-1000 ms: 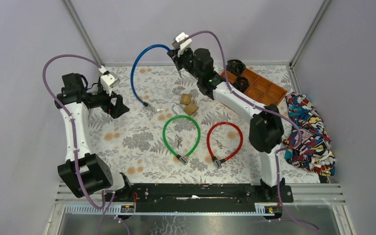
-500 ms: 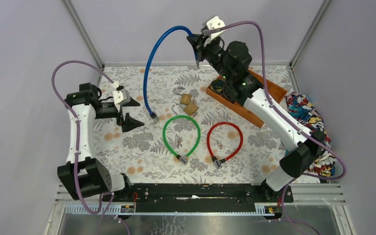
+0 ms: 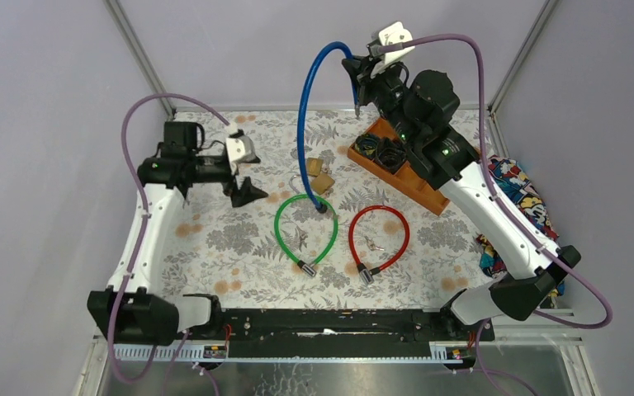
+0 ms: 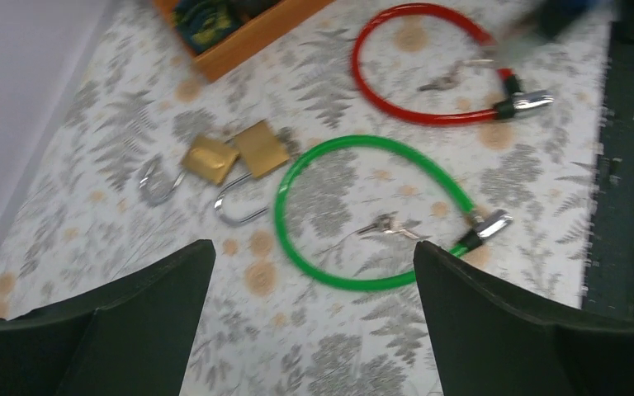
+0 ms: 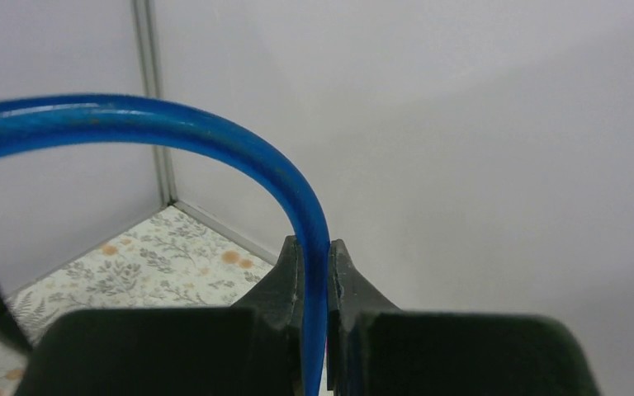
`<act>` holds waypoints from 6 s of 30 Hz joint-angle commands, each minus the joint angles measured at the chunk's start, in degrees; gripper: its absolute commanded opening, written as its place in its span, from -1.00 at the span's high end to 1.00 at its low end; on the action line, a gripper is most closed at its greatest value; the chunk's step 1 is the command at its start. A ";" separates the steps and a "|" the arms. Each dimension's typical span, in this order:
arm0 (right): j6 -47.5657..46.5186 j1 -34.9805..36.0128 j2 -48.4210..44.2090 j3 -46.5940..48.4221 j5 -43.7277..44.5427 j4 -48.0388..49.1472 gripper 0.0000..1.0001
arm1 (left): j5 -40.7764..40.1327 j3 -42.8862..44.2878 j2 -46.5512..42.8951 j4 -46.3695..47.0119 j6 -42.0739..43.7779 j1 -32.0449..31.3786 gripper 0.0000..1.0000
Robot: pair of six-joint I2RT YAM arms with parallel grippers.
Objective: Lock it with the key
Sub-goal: Pick up the lock from the center of the board, then lock the lock.
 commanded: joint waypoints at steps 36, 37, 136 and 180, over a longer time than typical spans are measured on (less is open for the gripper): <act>10.35 0.51 -11.37 -3.71 1.27 -7.80 1.00 | -22.53 -45.73 -29.83 66.17 -53.20 -22.98 -0.74; 10.46 0.49 -11.77 -3.77 1.08 -7.95 1.00 | -22.90 -45.58 -28.95 67.14 -54.97 -22.98 -0.74; 39.69 14.70 -7.48 -22.41 -18.41 47.76 1.00 | -35.84 -20.70 -17.41 112.39 -108.90 -30.43 1.00; 25.71 15.05 -11.20 -14.41 -19.63 21.14 -0.25 | -37.40 -24.86 -20.24 109.67 -103.15 -29.12 1.00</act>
